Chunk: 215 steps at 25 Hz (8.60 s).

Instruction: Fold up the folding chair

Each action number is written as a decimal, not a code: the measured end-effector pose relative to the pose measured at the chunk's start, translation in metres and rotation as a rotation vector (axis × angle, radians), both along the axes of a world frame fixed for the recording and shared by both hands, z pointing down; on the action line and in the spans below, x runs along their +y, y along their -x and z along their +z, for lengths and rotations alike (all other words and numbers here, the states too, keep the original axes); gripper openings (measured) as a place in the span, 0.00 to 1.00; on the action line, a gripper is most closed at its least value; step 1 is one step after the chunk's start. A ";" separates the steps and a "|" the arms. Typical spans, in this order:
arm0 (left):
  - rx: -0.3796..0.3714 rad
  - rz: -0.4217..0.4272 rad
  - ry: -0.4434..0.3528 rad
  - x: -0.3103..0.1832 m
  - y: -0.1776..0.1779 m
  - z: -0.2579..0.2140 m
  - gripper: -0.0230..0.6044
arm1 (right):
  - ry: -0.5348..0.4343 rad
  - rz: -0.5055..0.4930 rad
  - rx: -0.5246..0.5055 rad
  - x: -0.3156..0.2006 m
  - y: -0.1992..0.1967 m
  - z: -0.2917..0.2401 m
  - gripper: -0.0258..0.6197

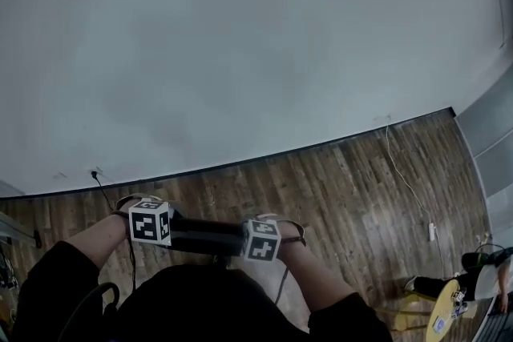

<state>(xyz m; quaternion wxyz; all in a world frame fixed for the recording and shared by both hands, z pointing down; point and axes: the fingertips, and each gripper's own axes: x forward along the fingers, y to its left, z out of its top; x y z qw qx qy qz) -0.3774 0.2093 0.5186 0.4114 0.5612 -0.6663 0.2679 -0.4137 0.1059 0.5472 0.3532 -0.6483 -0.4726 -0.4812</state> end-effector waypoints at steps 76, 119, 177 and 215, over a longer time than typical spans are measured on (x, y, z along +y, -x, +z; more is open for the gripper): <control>-0.136 -0.569 0.014 0.176 0.174 0.018 0.31 | 0.088 -0.229 -0.046 0.181 0.215 0.013 0.26; -0.315 -0.831 0.189 0.256 0.232 0.004 0.32 | 0.284 0.022 -0.326 0.241 0.306 0.006 0.48; -0.358 -0.943 0.360 0.306 0.284 0.008 0.30 | 0.433 0.204 -0.583 0.264 0.355 -0.006 0.57; -0.450 -1.030 0.018 0.206 0.083 -0.026 0.14 | 0.515 0.368 -0.286 0.190 0.165 -0.030 0.46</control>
